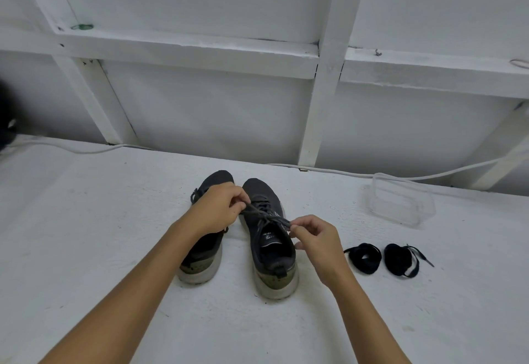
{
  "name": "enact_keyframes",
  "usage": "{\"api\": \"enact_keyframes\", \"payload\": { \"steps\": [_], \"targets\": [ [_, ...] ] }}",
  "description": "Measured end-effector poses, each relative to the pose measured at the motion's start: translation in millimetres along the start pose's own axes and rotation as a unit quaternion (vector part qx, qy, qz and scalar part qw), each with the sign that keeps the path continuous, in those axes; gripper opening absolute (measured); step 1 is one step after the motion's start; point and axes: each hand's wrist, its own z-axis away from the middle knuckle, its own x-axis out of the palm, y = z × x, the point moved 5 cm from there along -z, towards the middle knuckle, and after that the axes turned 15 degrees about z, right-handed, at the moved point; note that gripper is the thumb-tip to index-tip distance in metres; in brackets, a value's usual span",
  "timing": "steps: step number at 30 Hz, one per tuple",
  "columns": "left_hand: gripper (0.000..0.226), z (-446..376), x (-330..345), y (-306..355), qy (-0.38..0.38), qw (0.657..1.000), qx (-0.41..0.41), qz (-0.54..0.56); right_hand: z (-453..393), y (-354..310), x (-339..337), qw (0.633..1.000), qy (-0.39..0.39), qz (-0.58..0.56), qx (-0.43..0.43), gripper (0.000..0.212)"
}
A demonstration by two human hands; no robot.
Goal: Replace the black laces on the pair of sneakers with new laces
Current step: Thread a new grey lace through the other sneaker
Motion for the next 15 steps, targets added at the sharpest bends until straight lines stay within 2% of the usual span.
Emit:
{"api": "enact_keyframes", "payload": {
  "steps": [3,6,9,11,15],
  "targets": [
    [0.015,-1,-3,-3,-0.001,0.996,-0.036,0.084,0,-2,2,0.997,-0.044,0.056,-0.021,0.016],
    [0.017,-4,-10,-4,-0.018,0.995,-0.047,0.089,-3,-4,0,0.994,-0.069,0.079,-0.043,0.014],
    [0.019,-8,-15,-2,-0.024,0.999,-0.021,0.039,-5,5,-4,0.994,-0.083,-0.06,0.026,0.013],
    [0.018,-8,-15,-2,-0.021,0.999,-0.013,0.033,-5,10,-5,0.99,-0.086,-0.097,0.06,0.014],
    [0.016,-5,-10,-3,-0.036,0.995,-0.036,0.09,-4,6,-2,0.996,-0.082,-0.003,0.02,0.013]
  ]
}}
